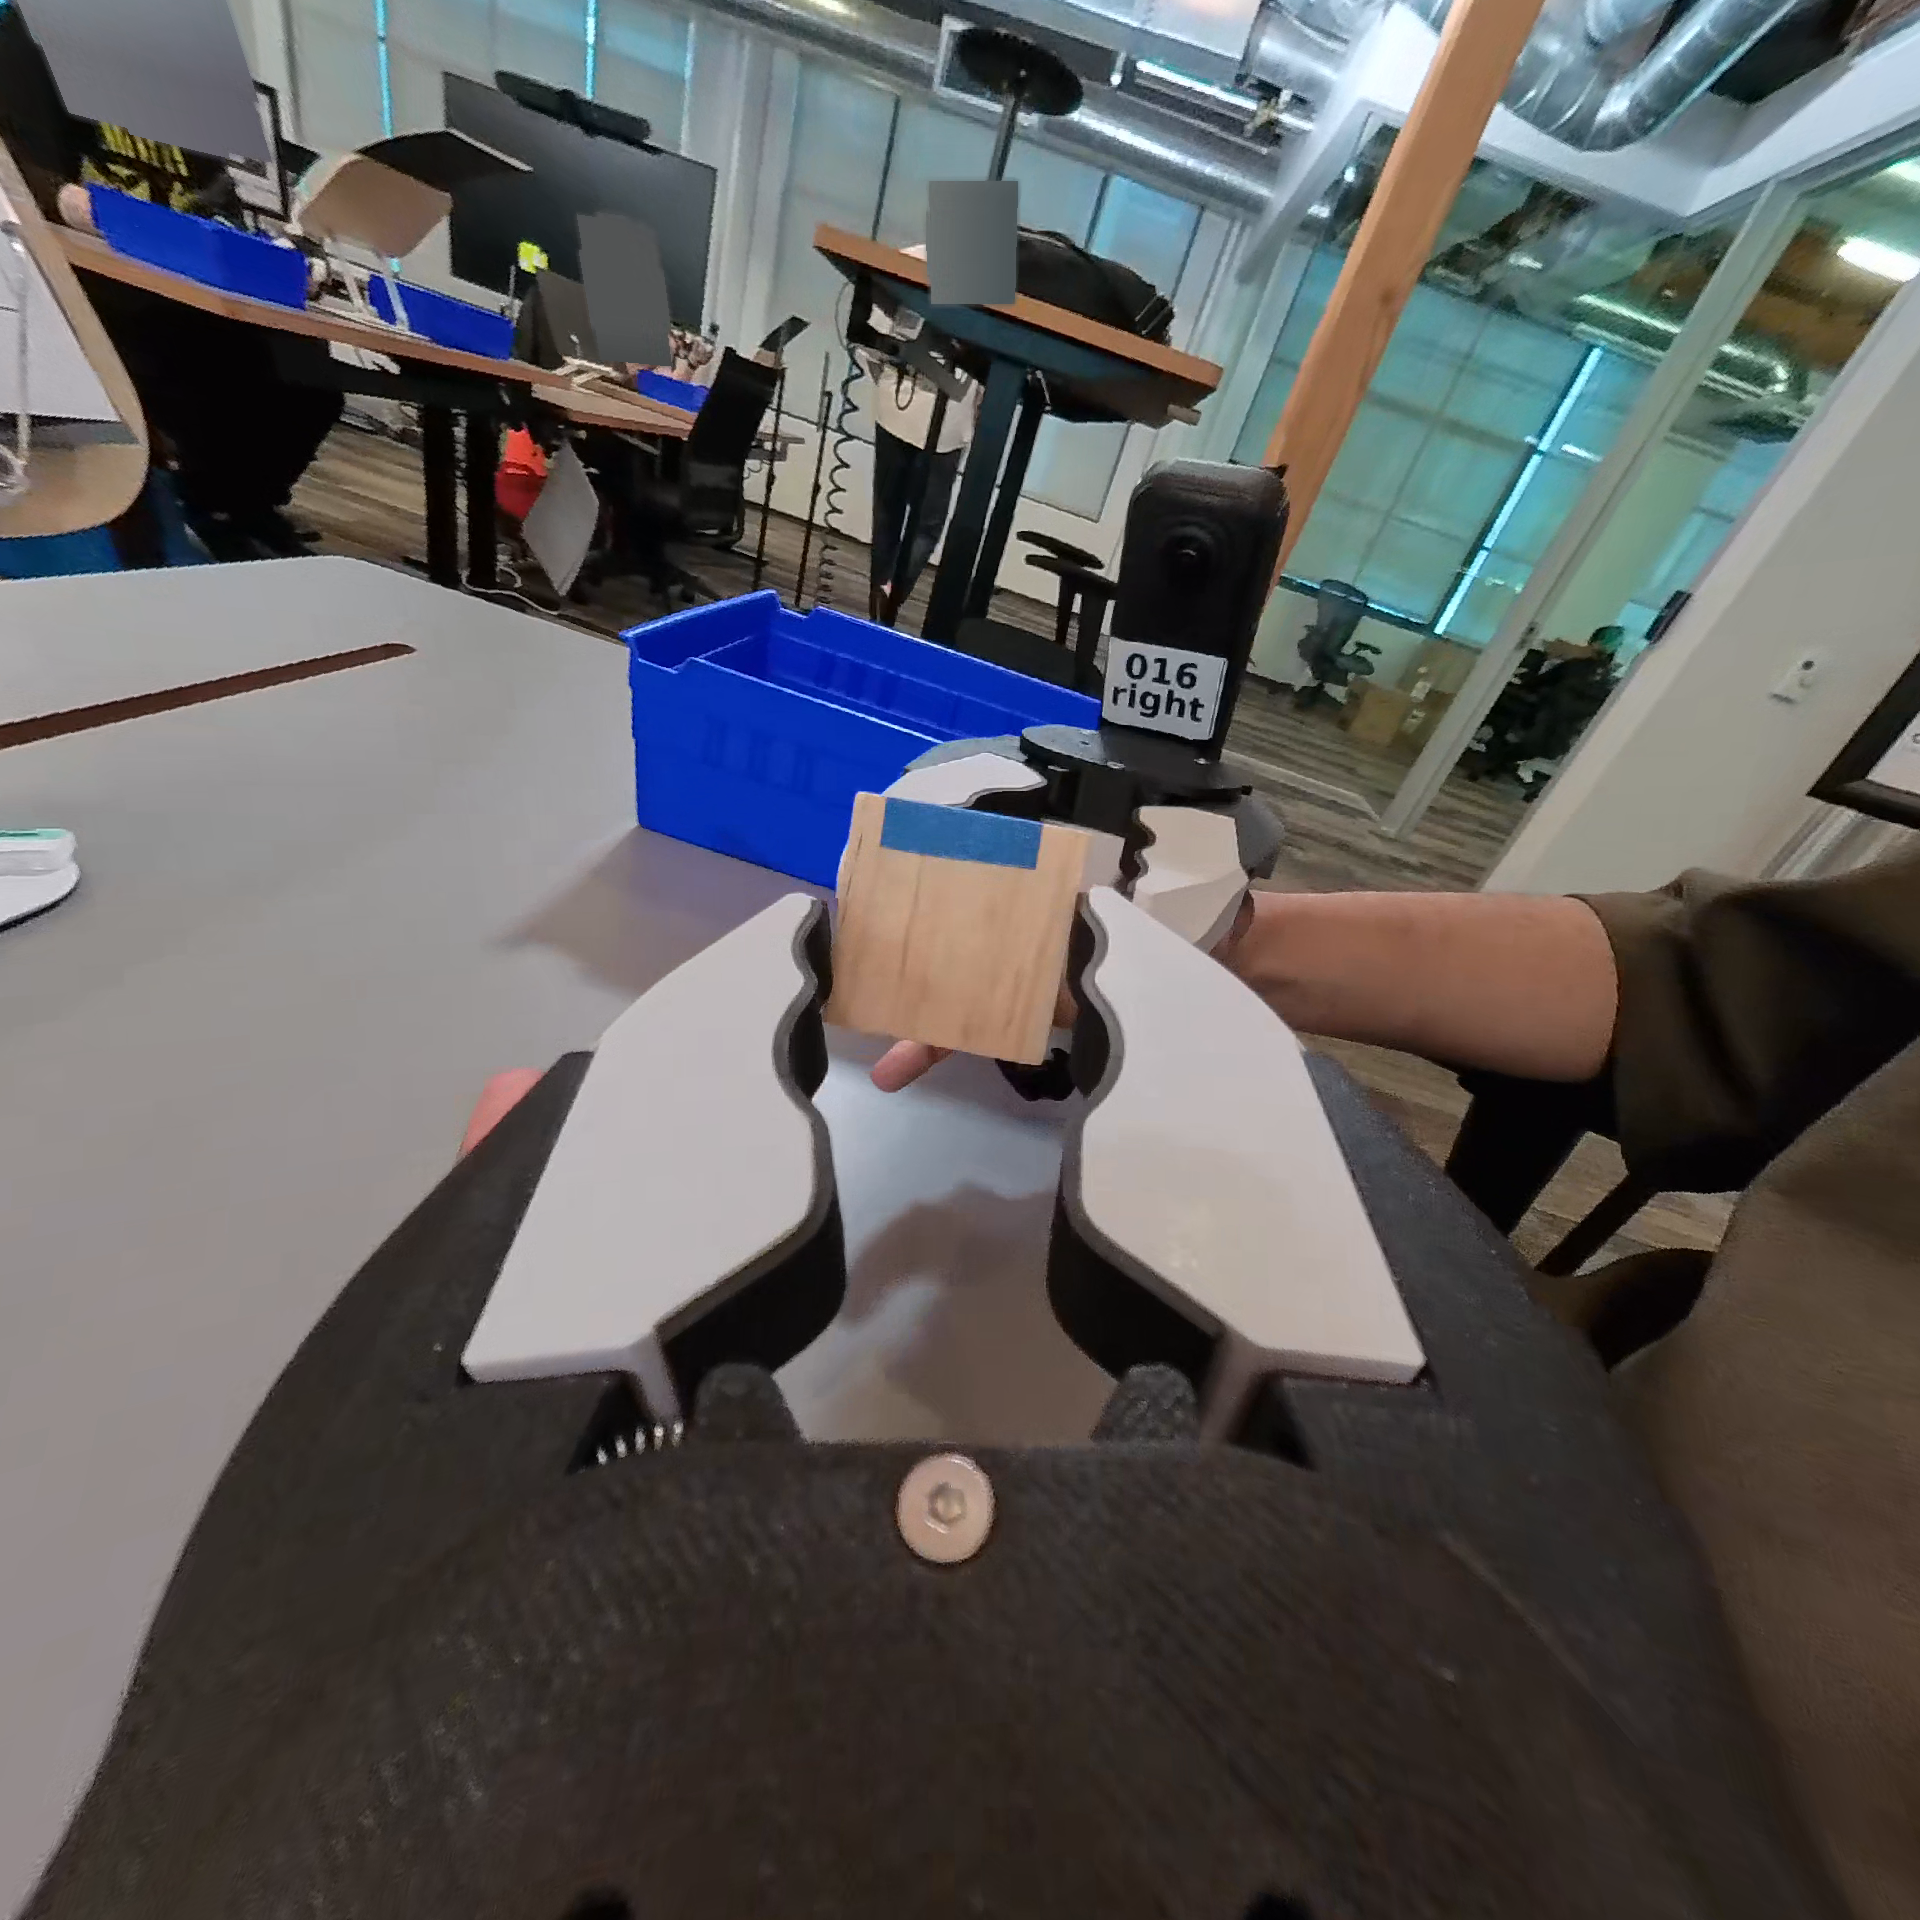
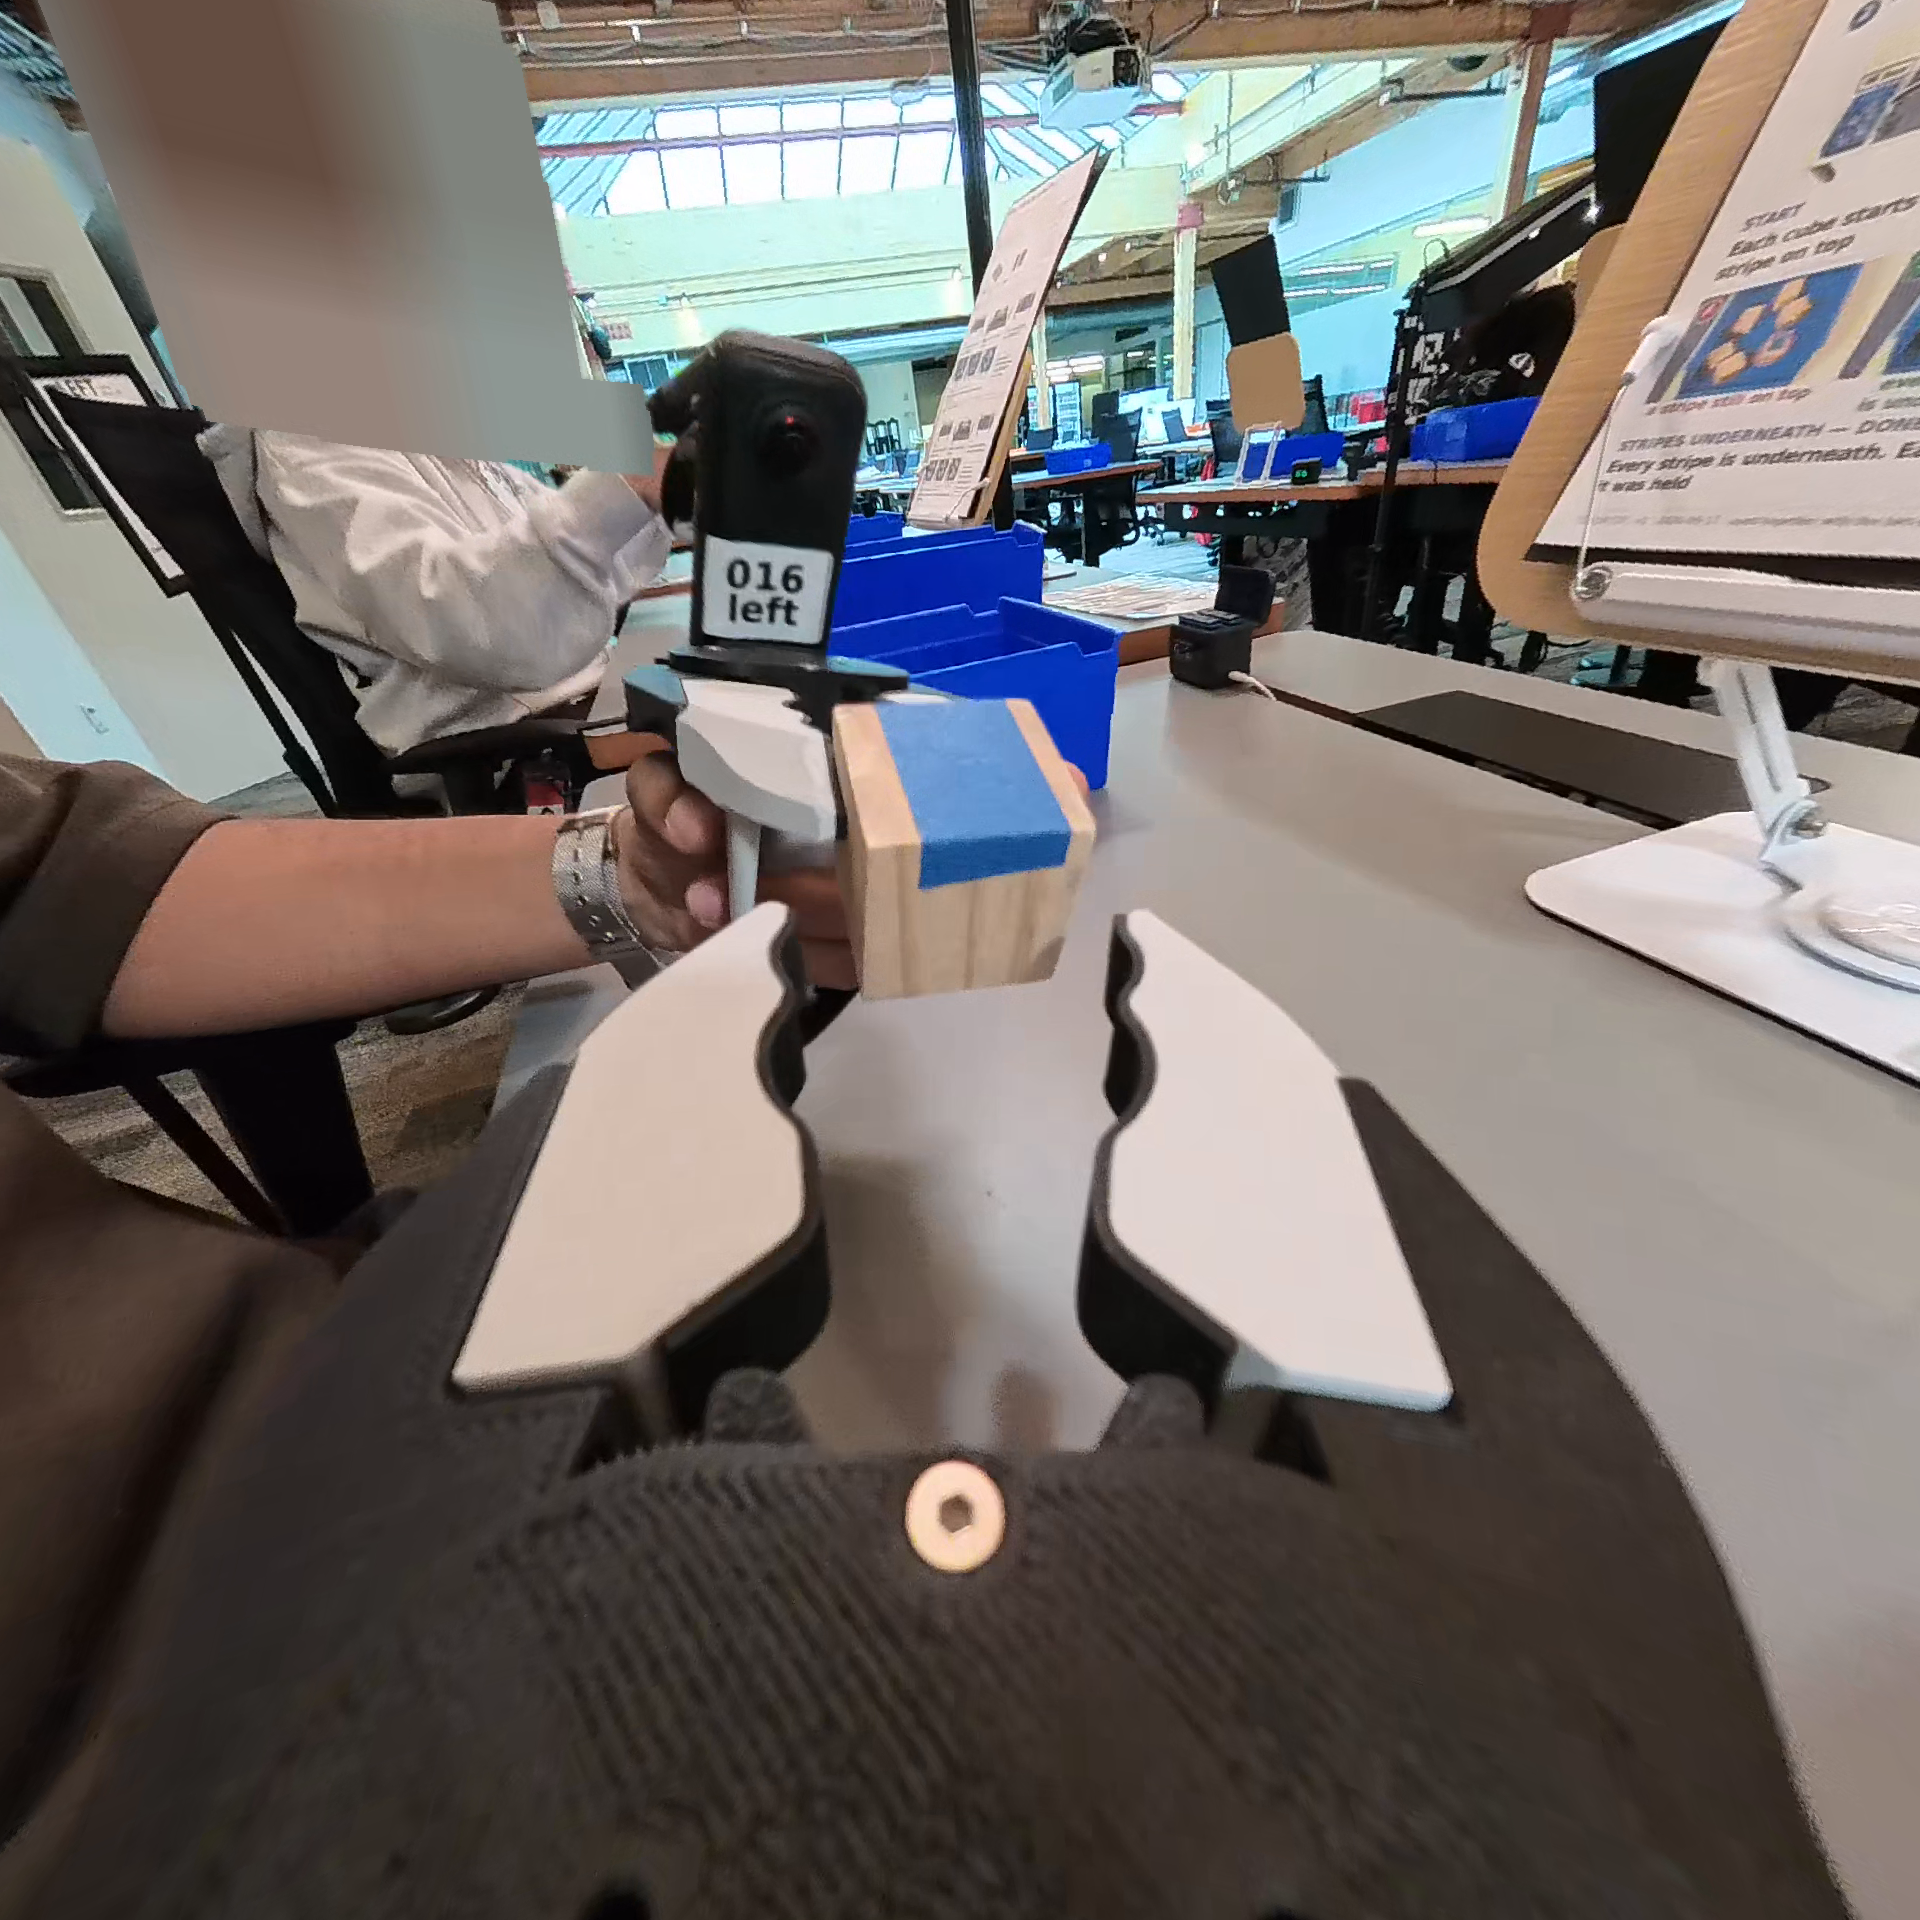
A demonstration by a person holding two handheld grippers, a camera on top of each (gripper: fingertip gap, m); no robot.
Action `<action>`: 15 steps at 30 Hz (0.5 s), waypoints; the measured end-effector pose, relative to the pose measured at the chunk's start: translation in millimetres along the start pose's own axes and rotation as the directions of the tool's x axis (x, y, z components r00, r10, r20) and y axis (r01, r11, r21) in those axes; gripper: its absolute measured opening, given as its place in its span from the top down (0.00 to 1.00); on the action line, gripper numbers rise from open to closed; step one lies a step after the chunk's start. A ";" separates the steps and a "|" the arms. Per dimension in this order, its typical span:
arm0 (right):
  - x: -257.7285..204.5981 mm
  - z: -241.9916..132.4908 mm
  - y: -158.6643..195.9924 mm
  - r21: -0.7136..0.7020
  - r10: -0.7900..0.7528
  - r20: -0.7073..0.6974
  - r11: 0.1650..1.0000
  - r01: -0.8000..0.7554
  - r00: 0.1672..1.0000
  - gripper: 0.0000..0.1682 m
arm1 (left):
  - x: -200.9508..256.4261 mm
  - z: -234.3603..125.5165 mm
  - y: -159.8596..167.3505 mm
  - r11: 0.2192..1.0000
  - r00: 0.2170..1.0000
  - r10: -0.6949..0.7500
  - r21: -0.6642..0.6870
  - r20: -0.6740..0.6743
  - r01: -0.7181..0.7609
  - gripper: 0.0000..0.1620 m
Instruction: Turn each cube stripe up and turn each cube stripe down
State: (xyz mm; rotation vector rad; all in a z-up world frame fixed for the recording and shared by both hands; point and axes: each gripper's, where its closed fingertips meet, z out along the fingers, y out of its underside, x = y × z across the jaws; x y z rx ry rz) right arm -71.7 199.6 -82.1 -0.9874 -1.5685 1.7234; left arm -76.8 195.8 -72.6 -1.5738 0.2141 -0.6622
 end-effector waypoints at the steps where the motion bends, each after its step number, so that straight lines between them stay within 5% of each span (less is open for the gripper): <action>1: -0.8 -0.1 -1.6 0.009 0.005 0.004 1.000 -0.005 1.000 0.67 | 0.7 0.5 1.5 1.000 1.000 0.000 -0.007 -0.006 0.000 0.73; 15: 0.3 -4.9 0.8 -0.013 -0.032 0.027 0.999 0.032 0.999 0.76 | 2.7 2.4 8.5 0.999 1.000 0.009 -0.033 -0.019 -0.010 0.72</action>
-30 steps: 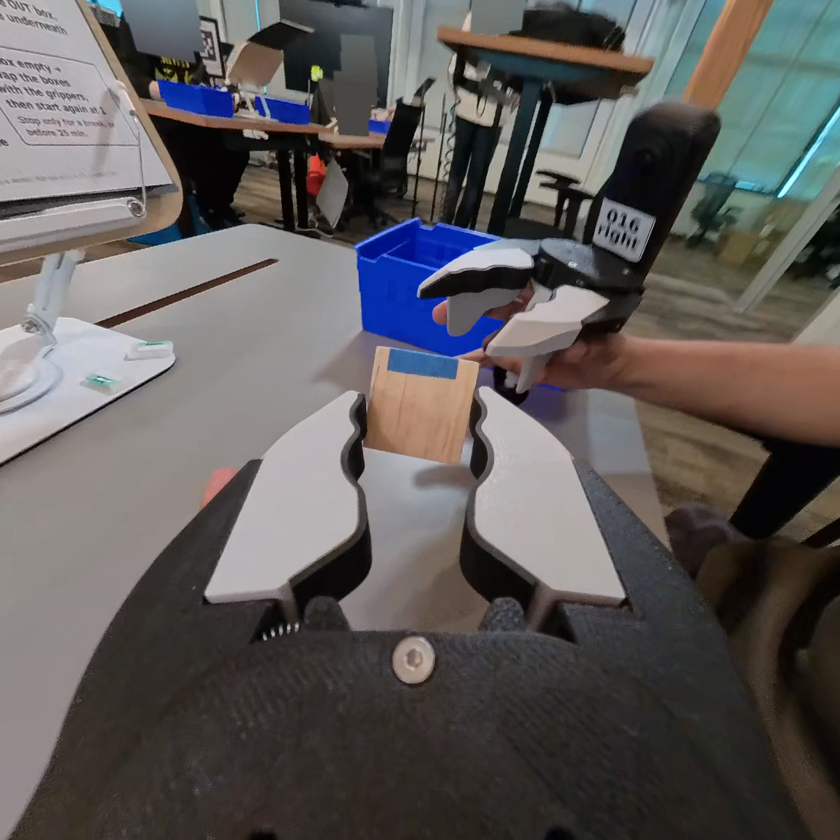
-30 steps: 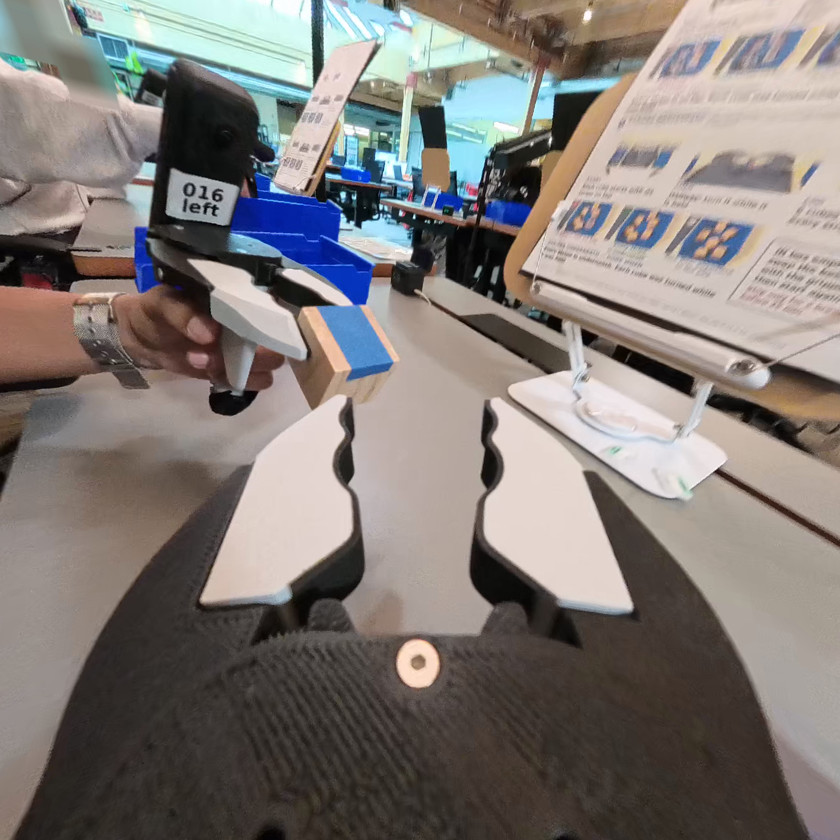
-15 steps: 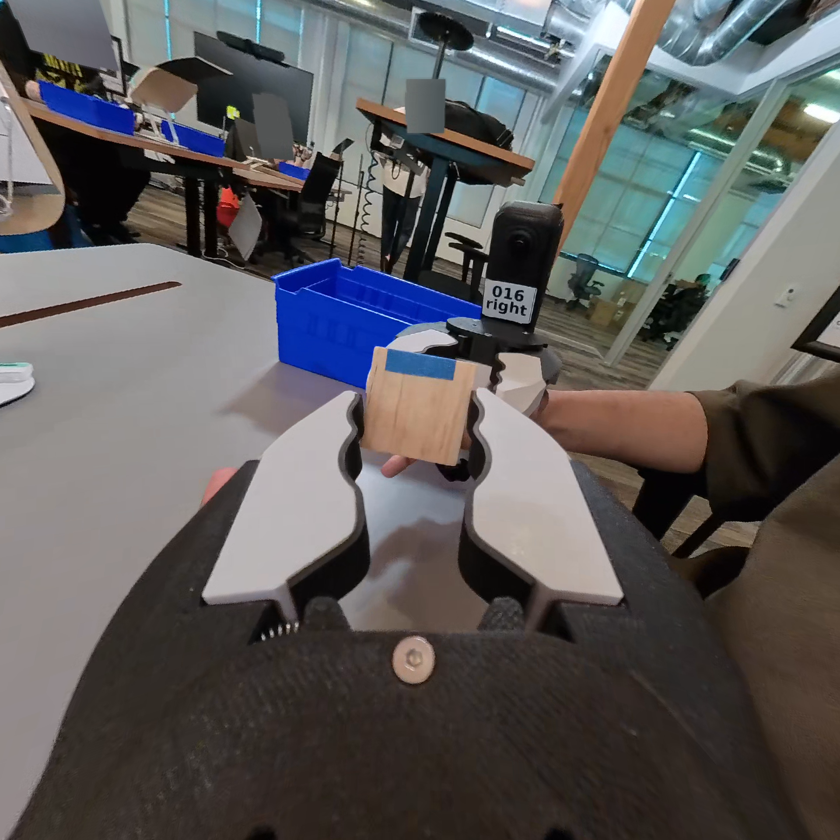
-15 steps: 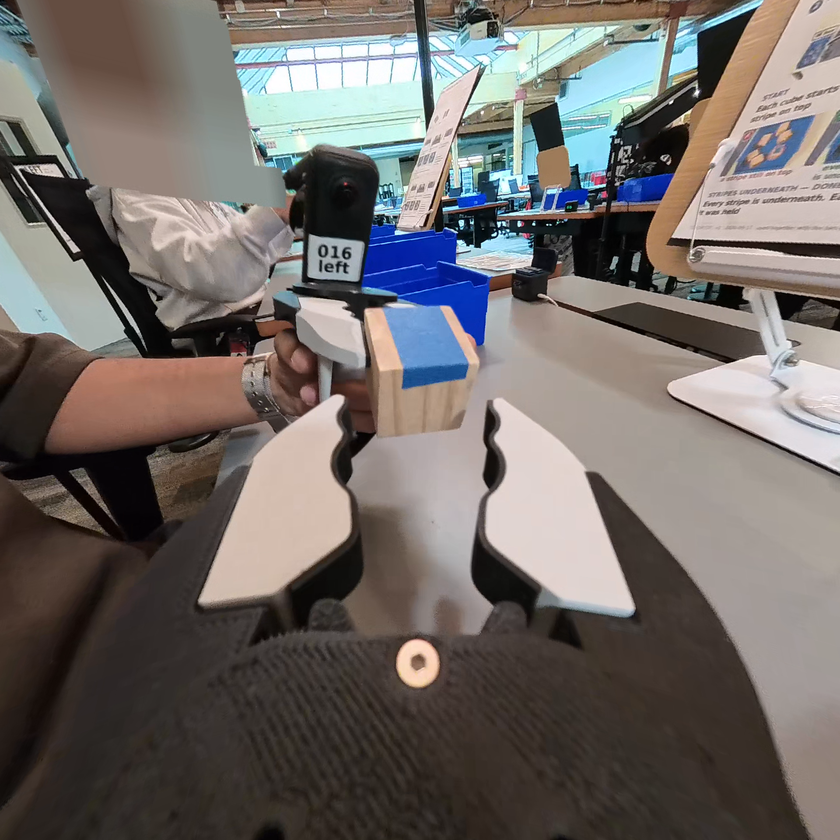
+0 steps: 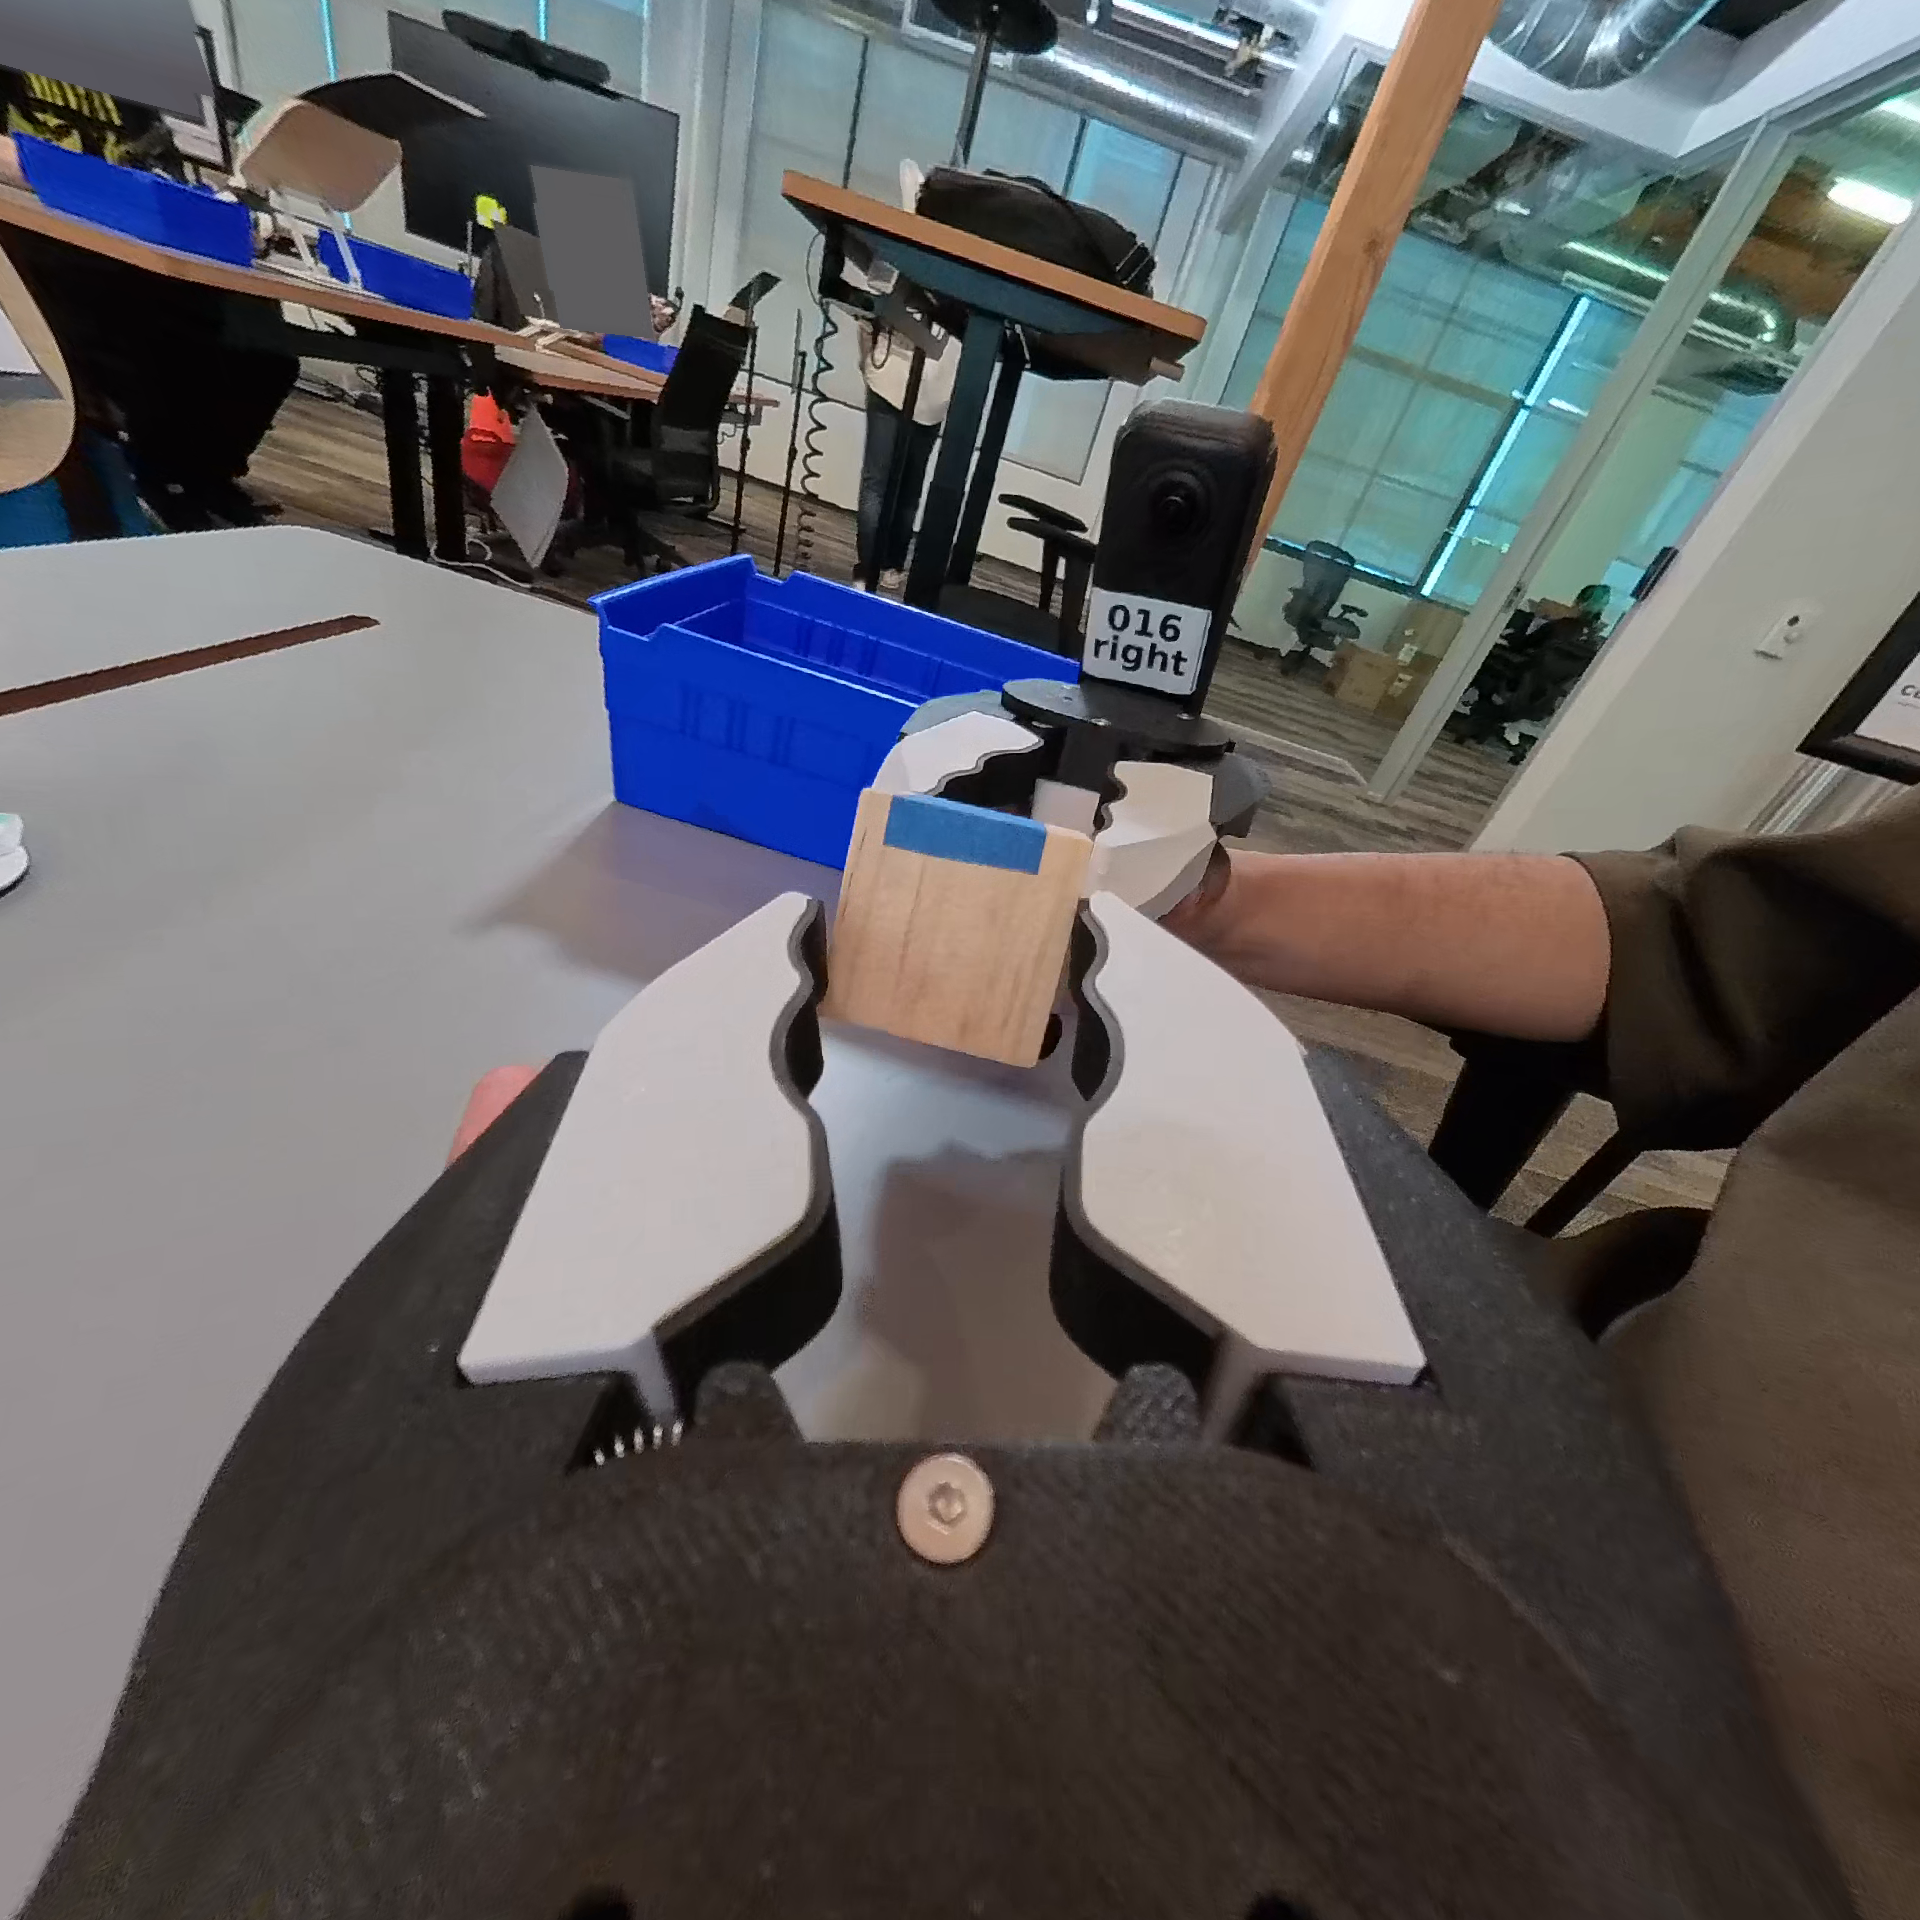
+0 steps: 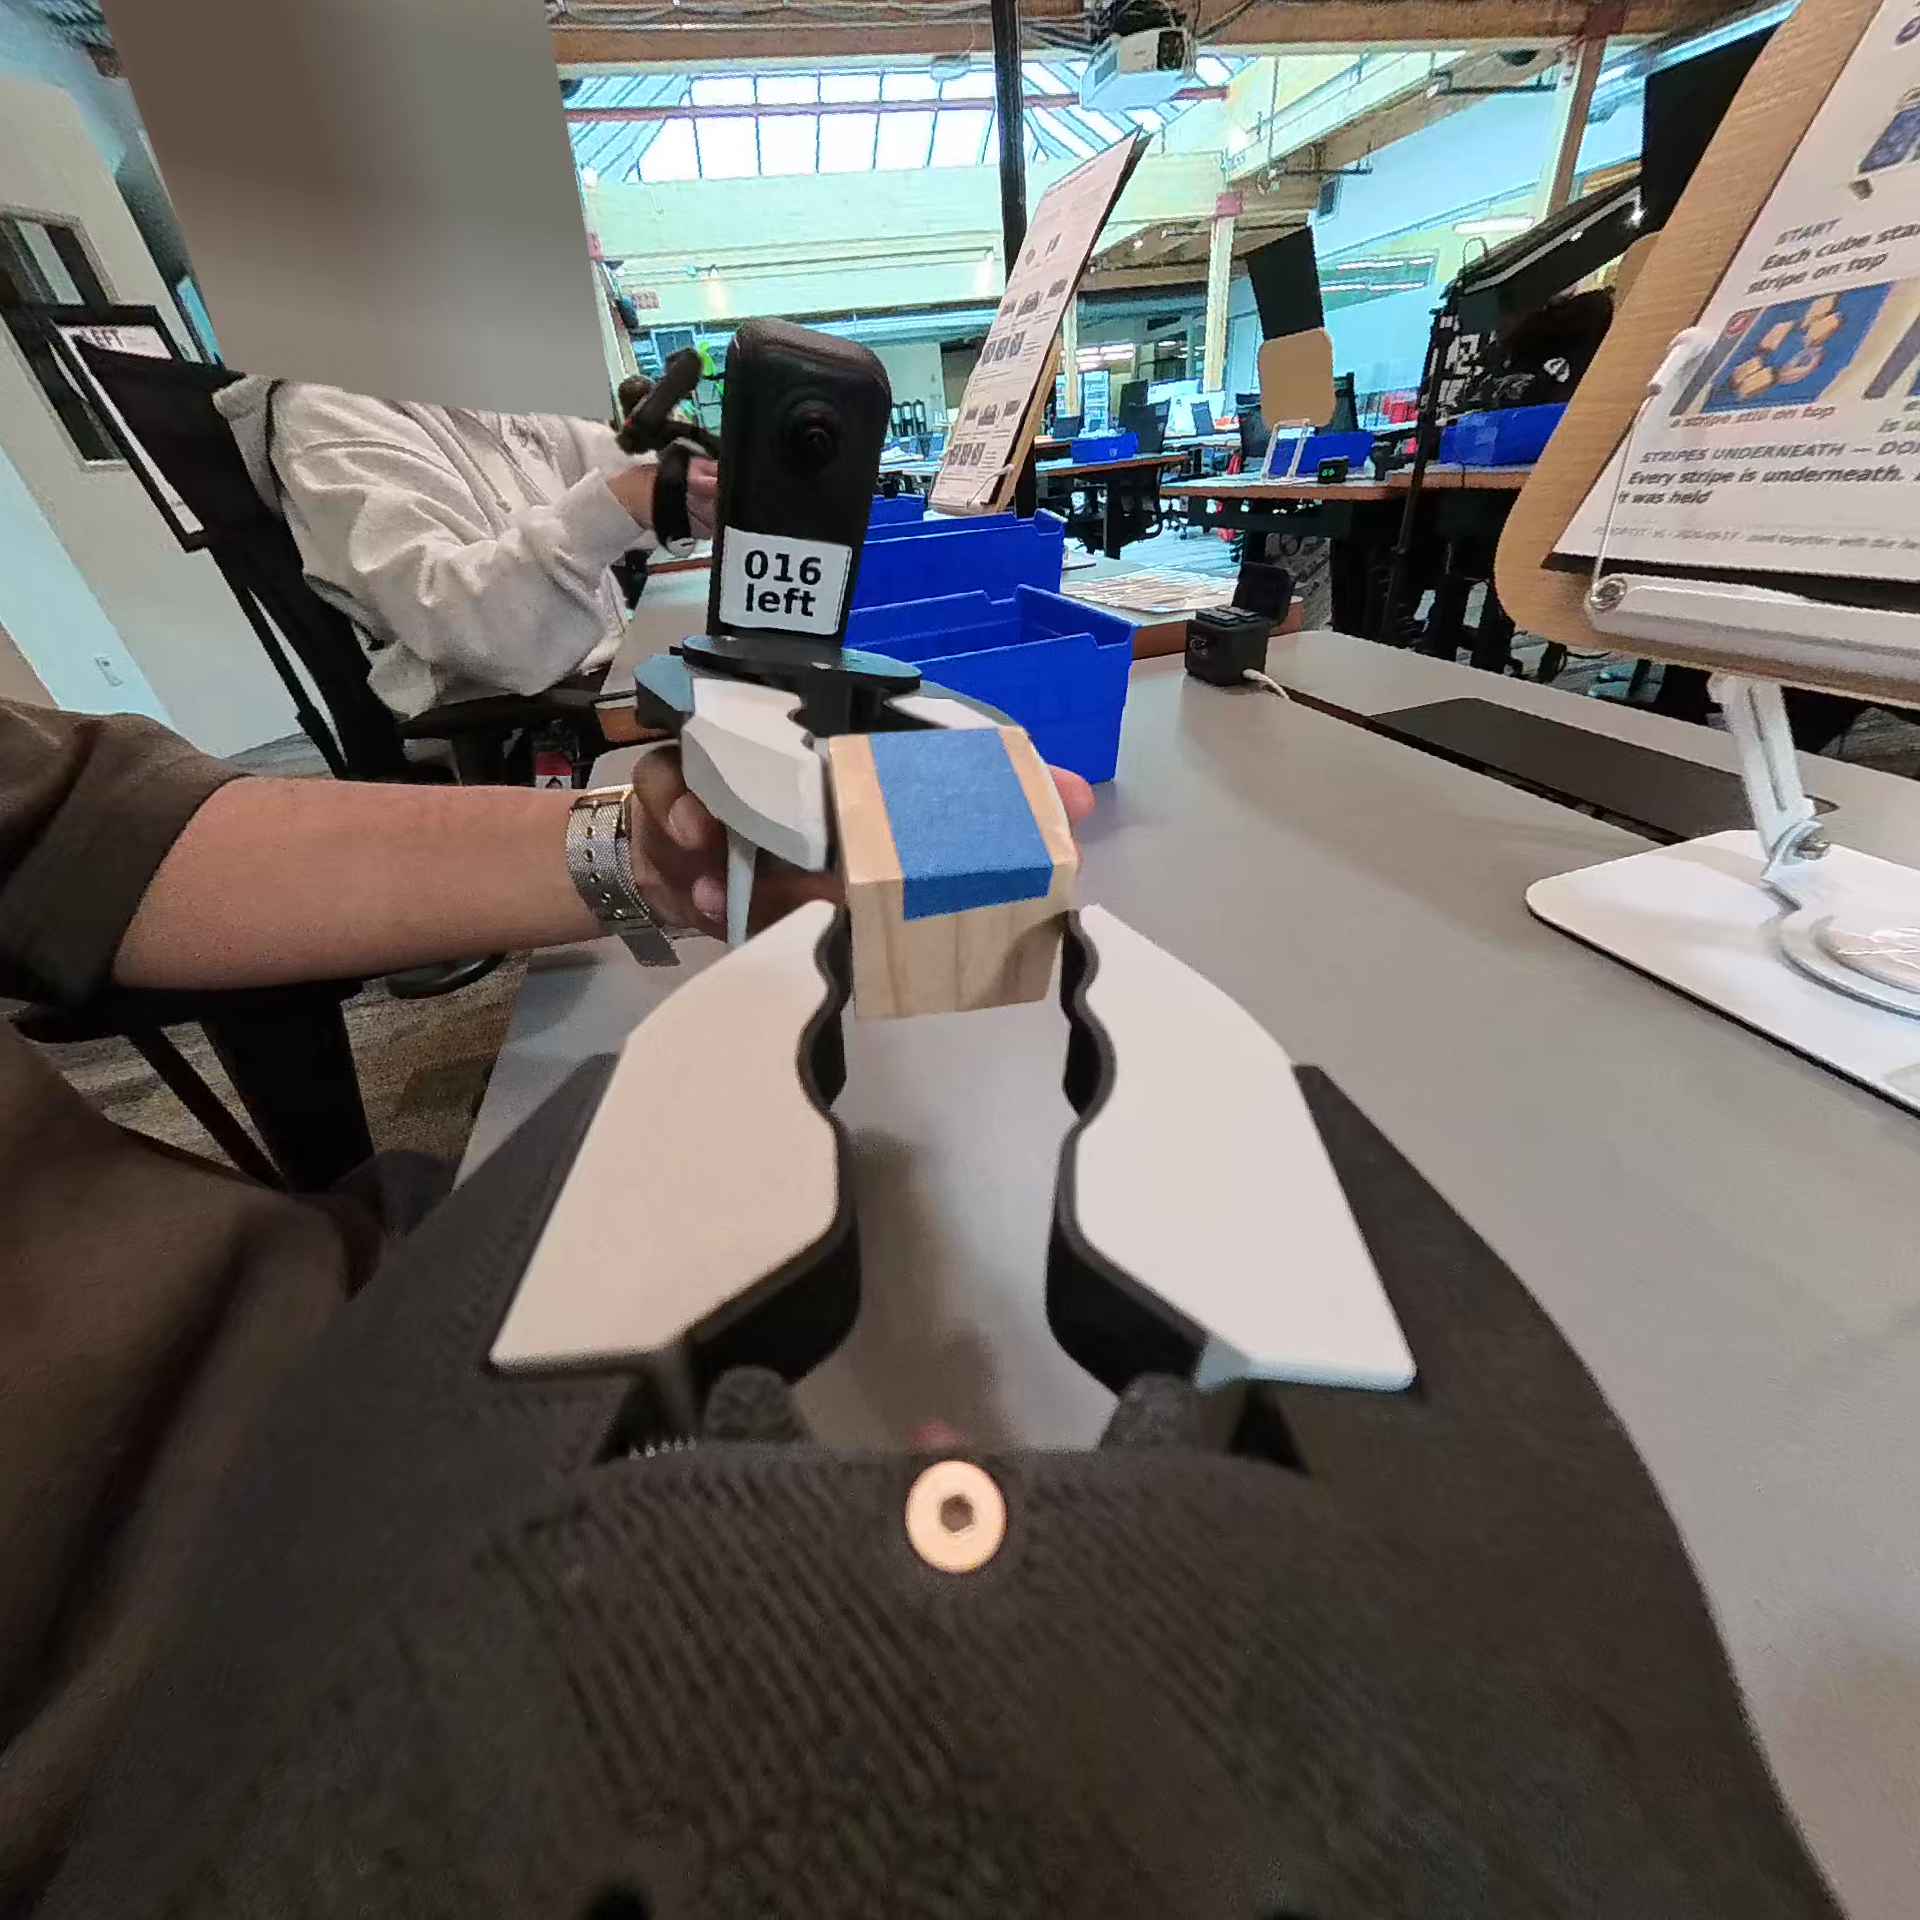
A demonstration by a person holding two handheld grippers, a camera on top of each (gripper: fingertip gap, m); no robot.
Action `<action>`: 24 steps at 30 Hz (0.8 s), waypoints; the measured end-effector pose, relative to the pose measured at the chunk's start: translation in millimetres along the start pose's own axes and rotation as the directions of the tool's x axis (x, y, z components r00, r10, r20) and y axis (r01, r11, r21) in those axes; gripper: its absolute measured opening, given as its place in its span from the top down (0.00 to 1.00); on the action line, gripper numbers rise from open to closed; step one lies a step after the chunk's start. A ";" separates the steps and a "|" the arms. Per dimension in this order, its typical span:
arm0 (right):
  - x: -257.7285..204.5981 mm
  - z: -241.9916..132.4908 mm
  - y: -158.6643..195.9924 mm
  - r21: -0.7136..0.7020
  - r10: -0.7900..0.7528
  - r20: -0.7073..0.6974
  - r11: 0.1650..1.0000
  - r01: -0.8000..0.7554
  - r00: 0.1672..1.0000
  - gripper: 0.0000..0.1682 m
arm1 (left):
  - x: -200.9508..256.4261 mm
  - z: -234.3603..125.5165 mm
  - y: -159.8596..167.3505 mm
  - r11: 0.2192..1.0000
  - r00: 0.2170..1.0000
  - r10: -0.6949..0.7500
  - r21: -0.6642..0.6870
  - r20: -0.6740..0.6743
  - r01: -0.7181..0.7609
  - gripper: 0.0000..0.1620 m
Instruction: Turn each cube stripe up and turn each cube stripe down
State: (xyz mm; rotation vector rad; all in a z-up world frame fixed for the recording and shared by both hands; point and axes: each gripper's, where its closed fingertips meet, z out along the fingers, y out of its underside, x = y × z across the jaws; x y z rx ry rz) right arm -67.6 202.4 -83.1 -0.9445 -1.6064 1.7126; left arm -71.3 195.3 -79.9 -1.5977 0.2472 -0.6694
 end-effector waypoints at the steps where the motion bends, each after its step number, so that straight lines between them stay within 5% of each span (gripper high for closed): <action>1: 1.8 -0.9 -0.3 -0.001 -0.012 -0.008 1.000 0.012 1.000 0.76 | -2.2 0.3 0.5 1.000 1.000 -0.001 -0.002 0.015 0.001 0.71; 7: 18.2 -10.3 2.6 -0.060 -0.113 -0.089 0.992 0.108 0.990 0.77 | -13.5 -2.2 7.5 0.999 0.997 0.024 -0.045 0.071 -0.021 0.65; 15: 13.0 -11.0 6.5 -0.078 -0.059 -0.021 0.995 0.057 0.998 0.77 | -14.1 3.1 22.7 0.989 0.992 0.087 -0.130 0.086 -0.075 0.65; 24: 7.0 -7.9 10.2 -0.084 -0.009 0.027 0.996 0.011 1.000 0.77 | -8.7 4.8 21.1 0.989 0.994 0.096 -0.120 0.061 -0.088 0.74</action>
